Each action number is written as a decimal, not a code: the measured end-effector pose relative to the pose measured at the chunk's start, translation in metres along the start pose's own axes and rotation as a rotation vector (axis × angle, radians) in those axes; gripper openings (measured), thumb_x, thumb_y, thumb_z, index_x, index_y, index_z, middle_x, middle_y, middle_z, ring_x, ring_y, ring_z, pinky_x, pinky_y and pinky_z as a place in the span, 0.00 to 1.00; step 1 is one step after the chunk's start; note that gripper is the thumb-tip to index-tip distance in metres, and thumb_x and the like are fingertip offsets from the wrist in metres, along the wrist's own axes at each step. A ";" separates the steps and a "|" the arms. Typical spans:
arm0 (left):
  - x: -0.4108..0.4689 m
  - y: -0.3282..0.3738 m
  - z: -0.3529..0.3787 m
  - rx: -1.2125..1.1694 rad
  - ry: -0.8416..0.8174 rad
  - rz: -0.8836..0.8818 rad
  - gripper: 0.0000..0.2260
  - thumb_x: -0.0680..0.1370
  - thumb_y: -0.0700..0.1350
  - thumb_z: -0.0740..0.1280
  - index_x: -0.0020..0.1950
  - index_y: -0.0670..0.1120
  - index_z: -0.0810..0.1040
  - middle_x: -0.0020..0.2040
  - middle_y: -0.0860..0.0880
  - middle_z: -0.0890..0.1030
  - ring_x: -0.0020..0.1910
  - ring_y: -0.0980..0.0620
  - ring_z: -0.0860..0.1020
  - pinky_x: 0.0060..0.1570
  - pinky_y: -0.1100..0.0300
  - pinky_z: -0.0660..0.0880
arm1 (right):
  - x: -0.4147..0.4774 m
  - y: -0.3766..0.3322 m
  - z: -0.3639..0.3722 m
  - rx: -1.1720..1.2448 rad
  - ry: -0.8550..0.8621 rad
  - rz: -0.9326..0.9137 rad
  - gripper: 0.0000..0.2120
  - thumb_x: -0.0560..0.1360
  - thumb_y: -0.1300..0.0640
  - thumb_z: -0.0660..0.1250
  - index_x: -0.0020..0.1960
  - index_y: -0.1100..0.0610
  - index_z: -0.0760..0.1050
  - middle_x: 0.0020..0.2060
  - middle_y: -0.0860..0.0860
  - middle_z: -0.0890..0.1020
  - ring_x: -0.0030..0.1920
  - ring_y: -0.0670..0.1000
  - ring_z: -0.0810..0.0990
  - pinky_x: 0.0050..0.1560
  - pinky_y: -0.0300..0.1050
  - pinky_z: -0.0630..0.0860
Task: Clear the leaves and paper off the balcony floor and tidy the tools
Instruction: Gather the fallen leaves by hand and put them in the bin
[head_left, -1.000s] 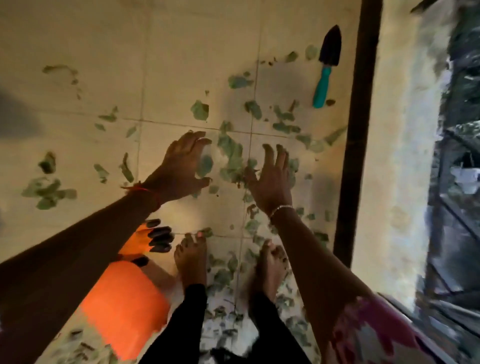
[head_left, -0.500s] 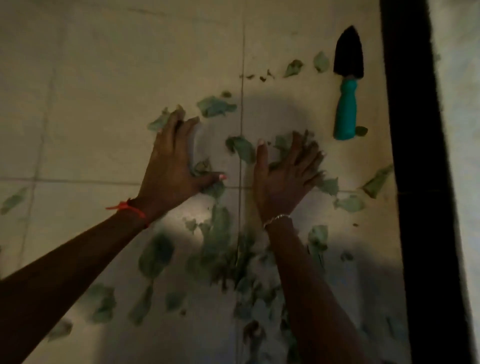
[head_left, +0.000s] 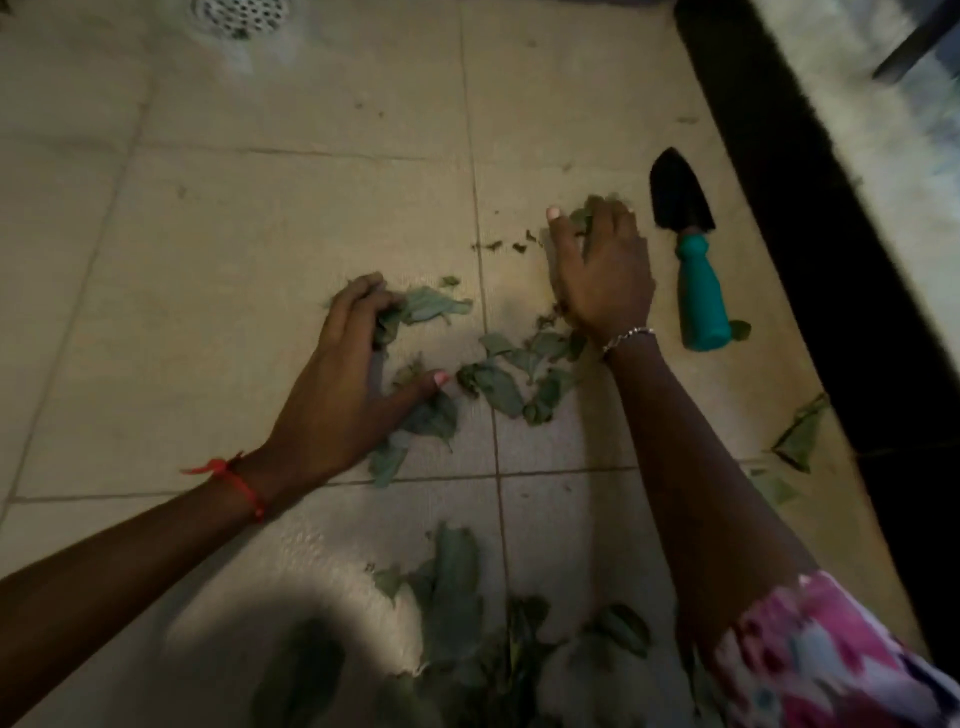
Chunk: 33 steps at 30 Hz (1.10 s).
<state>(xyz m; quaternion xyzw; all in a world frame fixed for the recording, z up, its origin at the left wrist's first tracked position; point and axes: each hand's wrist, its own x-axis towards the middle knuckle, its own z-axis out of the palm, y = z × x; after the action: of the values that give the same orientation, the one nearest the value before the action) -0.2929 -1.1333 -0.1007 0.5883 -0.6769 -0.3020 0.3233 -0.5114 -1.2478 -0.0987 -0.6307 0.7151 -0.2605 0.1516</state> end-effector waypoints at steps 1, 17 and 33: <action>-0.001 0.001 -0.001 -0.024 -0.011 0.001 0.38 0.67 0.66 0.62 0.71 0.46 0.63 0.74 0.50 0.59 0.71 0.57 0.60 0.66 0.73 0.56 | -0.006 -0.004 0.001 0.029 -0.039 -0.036 0.35 0.74 0.35 0.48 0.71 0.58 0.65 0.69 0.57 0.69 0.69 0.56 0.67 0.69 0.55 0.64; 0.024 0.002 0.001 -0.056 -0.035 -0.111 0.27 0.79 0.61 0.55 0.74 0.50 0.60 0.73 0.52 0.65 0.73 0.54 0.62 0.76 0.51 0.48 | -0.070 -0.052 0.028 0.100 -0.445 -0.519 0.27 0.77 0.48 0.46 0.72 0.57 0.65 0.71 0.54 0.68 0.73 0.51 0.62 0.72 0.42 0.52; -0.031 0.042 0.043 -0.209 -0.231 0.044 0.25 0.76 0.56 0.56 0.70 0.46 0.69 0.68 0.51 0.72 0.65 0.59 0.68 0.64 0.70 0.62 | -0.157 0.023 -0.078 0.586 0.255 -0.003 0.12 0.74 0.65 0.57 0.45 0.64 0.80 0.40 0.54 0.82 0.37 0.42 0.80 0.39 0.29 0.73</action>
<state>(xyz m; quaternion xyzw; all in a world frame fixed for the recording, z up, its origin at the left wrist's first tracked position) -0.3496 -1.0961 -0.0960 0.4977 -0.6872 -0.4295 0.3092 -0.5483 -1.0782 -0.0653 -0.5237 0.6219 -0.5324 0.2355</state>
